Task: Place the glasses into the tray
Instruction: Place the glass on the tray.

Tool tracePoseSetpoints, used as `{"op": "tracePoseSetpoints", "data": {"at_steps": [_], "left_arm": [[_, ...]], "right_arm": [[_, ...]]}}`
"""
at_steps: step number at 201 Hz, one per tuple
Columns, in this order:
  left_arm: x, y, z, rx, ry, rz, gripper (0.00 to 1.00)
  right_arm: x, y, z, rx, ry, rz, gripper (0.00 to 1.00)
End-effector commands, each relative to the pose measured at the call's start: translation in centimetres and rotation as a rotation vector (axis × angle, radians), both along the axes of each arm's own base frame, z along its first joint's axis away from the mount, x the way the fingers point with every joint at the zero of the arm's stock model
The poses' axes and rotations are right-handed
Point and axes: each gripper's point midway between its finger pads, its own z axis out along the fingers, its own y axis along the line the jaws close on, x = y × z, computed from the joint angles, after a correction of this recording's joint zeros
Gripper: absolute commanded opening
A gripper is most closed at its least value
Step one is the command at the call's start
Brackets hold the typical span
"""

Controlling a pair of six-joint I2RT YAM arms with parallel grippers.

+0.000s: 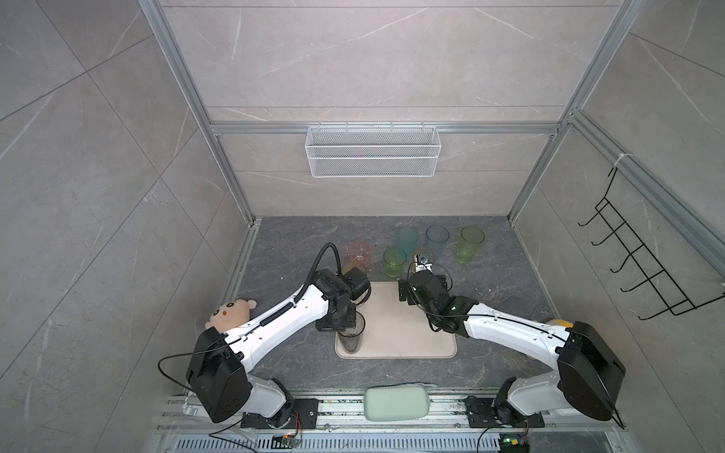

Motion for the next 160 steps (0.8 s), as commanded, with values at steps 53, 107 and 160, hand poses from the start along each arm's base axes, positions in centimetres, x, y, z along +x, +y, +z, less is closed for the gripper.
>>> {"op": "tracePoseSetpoints", "data": {"at_steps": [53,107,160], "left_arm": [[0.14,-0.14,0.58,-0.033,-0.026,0.005,0.0],[0.15,0.44,0.54,0.01,-0.019,0.005,0.0],[0.36,-0.08,0.77,-0.01,-0.022,0.0,0.15]], "right_arm": [[0.67,0.29,0.55,-0.019,-0.004,-0.001,1.0],[0.69,0.36,0.53,-0.017,-0.003,0.001,1.0],[0.67,0.39,0.48,-0.018,-0.001,0.002,1.0]]}}
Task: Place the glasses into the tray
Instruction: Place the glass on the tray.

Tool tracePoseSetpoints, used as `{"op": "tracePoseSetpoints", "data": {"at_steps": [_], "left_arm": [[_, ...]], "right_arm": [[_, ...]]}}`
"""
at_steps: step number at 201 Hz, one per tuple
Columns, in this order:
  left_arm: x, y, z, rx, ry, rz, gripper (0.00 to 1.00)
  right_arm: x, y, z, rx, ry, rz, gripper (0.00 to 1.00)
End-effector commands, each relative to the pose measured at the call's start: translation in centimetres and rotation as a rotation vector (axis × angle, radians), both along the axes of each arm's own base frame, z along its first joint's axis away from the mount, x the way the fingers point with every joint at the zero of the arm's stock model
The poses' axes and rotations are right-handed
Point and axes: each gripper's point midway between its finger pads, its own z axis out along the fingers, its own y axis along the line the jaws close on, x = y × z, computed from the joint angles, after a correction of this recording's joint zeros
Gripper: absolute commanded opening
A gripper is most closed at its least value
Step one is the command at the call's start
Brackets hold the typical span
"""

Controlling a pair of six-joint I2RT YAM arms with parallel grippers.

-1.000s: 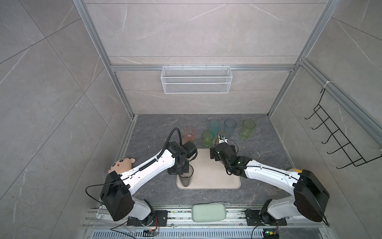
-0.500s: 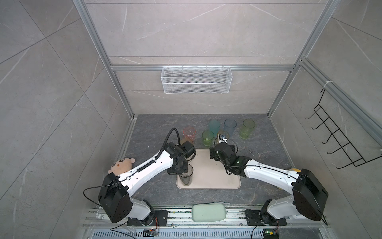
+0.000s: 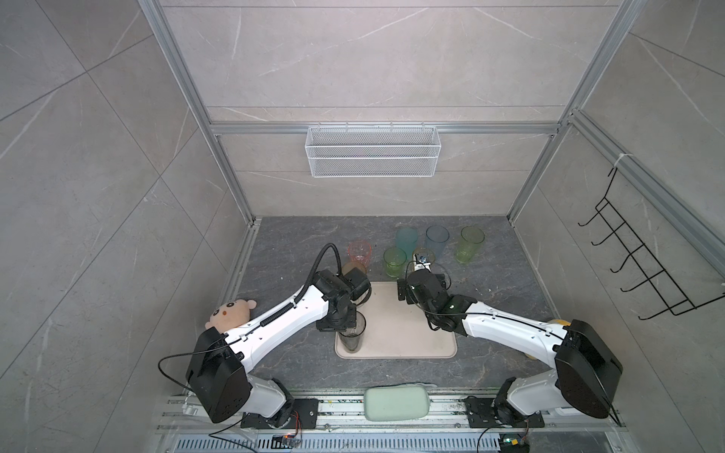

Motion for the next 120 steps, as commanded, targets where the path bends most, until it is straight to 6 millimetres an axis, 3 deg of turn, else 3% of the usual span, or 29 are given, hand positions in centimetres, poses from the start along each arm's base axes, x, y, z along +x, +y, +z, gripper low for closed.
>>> {"op": "tracePoseSetpoints", "data": {"at_steps": [1,81,120], "left_arm": [[0.3,0.0,1.0,-0.01,-0.018,0.0,0.15],[1.0,-0.6,2.1,-0.039,-0.052,-0.012,0.3],[1.4,-0.9,2.9,-0.051,-0.076,-0.018,0.33]], "right_arm": [[0.4,0.1,0.4,-0.012,-0.003,0.0,1.0],[0.4,0.2,0.4,-0.01,-0.002,0.001,1.0],[0.4,0.1,0.4,-0.011,-0.003,0.002,1.0]]}}
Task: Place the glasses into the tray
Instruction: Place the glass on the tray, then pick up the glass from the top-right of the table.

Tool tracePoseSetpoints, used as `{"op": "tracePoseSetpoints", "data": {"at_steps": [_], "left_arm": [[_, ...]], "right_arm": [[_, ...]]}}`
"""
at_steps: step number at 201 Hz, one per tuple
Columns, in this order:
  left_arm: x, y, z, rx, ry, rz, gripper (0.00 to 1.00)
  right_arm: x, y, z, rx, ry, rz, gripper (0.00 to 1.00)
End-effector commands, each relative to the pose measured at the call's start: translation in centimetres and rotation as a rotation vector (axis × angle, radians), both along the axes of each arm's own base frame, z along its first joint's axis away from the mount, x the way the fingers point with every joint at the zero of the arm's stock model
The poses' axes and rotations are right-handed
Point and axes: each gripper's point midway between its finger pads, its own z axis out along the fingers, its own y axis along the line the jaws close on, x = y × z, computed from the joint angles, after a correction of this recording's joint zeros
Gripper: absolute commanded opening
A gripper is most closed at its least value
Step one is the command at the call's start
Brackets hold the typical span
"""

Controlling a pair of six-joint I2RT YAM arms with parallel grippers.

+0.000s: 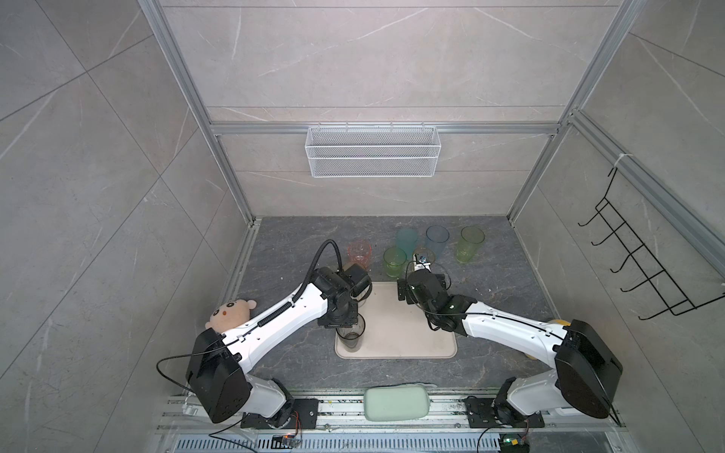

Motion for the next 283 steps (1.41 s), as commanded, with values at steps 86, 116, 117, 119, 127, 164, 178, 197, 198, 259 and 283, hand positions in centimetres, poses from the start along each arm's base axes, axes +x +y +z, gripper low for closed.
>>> {"op": "tracePoseSetpoints", "data": {"at_steps": [86,116,117,119,127,164,178,197,198,259,283], "left_arm": [[3.4,1.6,5.8,-0.026,-0.212,0.029,0.63],[4.8,4.3,7.2,0.001,-0.294,0.095,0.73],[4.9,4.4,7.3,0.002,-0.298,0.097,0.74],[4.9,4.6,7.4,0.004,-0.304,0.101,0.74],[5.3,5.2,7.8,0.008,-0.329,0.112,0.79],[6.5,7.0,8.7,-0.062,-0.429,0.124,0.96],[6.7,8.1,9.1,-0.054,-0.468,0.131,0.99],[6.8,10.0,9.6,-0.026,-0.529,0.152,1.0],[6.8,10.0,9.6,-0.025,-0.534,0.153,1.0],[7.5,12.6,10.5,0.022,-0.745,0.19,1.0],[7.6,12.3,10.5,-0.002,-0.755,0.181,1.0]], "right_arm": [[-0.5,-0.3,3.4,0.055,0.014,-0.017,0.99],[-1.0,-0.5,4.7,0.06,0.065,-0.032,0.99],[-1.0,-0.5,4.7,0.06,0.066,-0.032,0.99],[-1.0,-0.5,4.8,0.06,0.068,-0.03,0.99],[-1.1,-0.3,5.4,0.064,0.074,-0.024,0.99],[-0.7,0.2,8.0,0.045,0.104,-0.021,0.99],[-0.3,0.2,9.0,0.032,0.099,-0.025,0.99],[0.7,0.0,10.3,0.022,0.089,-0.042,0.99],[0.7,-0.1,10.3,0.021,0.088,-0.042,0.99],[4.8,-4.1,13.0,0.0,0.091,-0.161,1.0],[6.5,-5.7,13.5,0.022,0.108,-0.196,1.0]]}}
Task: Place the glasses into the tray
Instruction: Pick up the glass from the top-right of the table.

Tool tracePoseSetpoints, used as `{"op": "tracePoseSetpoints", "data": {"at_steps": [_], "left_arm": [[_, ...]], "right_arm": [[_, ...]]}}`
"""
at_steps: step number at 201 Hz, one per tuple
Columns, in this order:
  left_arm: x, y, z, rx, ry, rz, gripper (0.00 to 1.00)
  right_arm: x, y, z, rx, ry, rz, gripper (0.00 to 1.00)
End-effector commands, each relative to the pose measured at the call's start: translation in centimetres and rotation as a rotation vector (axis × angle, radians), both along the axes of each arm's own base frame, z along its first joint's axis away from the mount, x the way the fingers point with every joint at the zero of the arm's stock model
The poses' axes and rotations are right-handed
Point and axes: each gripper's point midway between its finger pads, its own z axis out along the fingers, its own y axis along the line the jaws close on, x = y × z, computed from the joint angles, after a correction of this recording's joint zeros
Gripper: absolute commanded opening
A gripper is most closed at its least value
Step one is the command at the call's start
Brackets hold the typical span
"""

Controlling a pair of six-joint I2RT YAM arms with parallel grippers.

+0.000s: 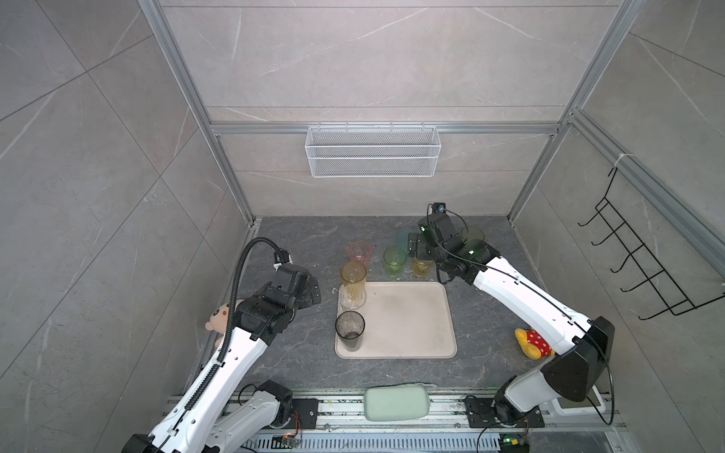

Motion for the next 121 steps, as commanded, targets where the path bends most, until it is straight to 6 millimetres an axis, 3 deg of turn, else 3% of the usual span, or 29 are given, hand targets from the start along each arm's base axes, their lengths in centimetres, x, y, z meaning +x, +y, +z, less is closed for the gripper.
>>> {"op": "tracePoseSetpoints", "data": {"at_steps": [1,55,121], "left_arm": [[1.3,0.1,1.9,0.007,-0.102,0.002,1.0],[0.7,-0.1,1.0,-0.002,-0.072,-0.017,1.0],[0.1,0.1,0.6,-0.012,-0.072,-0.017,1.0]], "right_arm": [[1.0,-1.8,0.3,-0.017,0.038,-0.027,1.0],[5.0,-4.9,-0.9,0.047,0.102,-0.103,0.99],[8.7,-8.1,-5.0,0.093,0.234,-0.182,0.97]]}}
